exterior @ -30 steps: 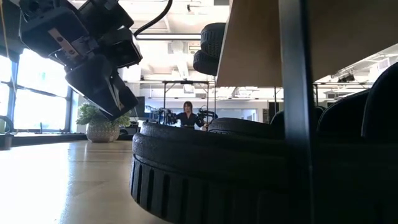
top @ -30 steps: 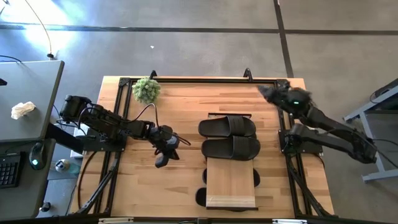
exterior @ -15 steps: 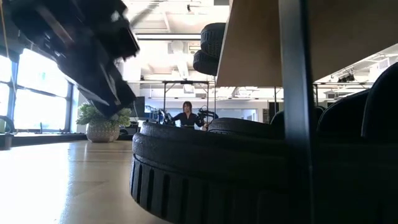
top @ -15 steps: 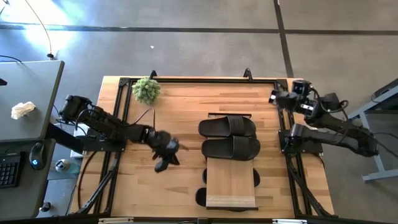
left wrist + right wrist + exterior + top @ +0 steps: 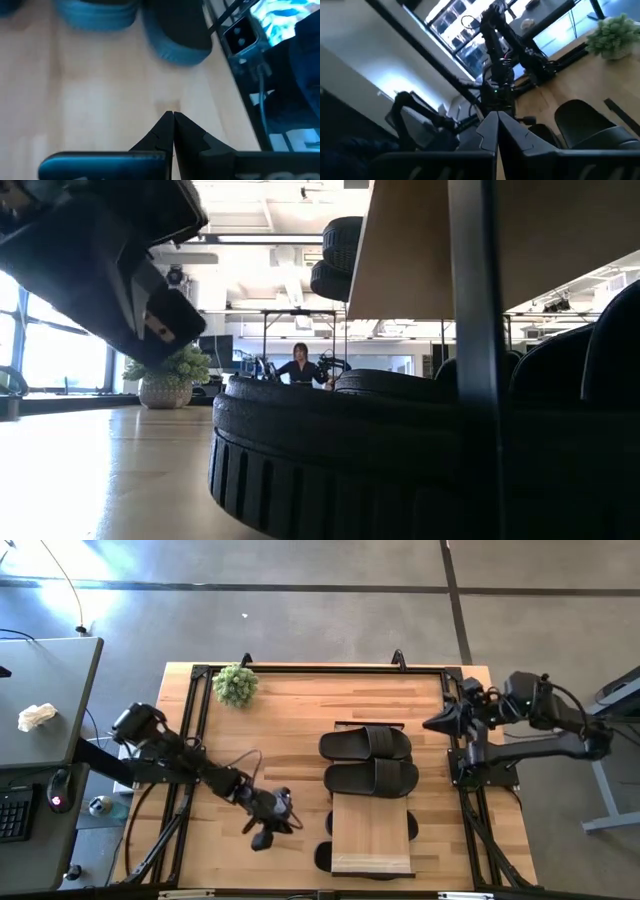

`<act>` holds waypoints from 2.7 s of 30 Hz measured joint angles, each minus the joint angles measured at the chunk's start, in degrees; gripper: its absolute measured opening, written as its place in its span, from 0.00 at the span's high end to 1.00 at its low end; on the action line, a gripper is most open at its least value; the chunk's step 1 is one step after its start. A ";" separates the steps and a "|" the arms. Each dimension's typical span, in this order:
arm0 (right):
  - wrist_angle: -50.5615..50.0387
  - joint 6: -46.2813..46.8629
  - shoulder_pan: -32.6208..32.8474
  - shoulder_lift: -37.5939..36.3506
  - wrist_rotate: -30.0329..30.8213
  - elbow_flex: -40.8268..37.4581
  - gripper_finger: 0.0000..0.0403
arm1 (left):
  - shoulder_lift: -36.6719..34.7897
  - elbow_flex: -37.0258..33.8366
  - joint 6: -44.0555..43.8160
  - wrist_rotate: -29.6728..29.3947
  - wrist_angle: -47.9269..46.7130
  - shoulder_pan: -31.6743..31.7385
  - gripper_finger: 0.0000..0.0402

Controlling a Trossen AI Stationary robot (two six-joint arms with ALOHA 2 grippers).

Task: Pick and place slides into the shelf
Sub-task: Adjust the black slides under the shelf, then return to Home Position

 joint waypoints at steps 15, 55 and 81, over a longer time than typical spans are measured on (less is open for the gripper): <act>-1.96 -1.21 14.17 8.93 4.36 0.52 1.00 | 17.96 18.13 -3.01 2.40 -0.38 -1.66 1.00; -3.27 0.91 28.64 8.87 15.59 0.50 1.00 | 16.55 28.25 -6.37 -9.55 -18.09 -2.41 1.00; 33.14 -6.42 28.60 6.10 26.14 0.45 1.00 | -33.14 28.27 17.56 1.13 -20.62 20.06 1.00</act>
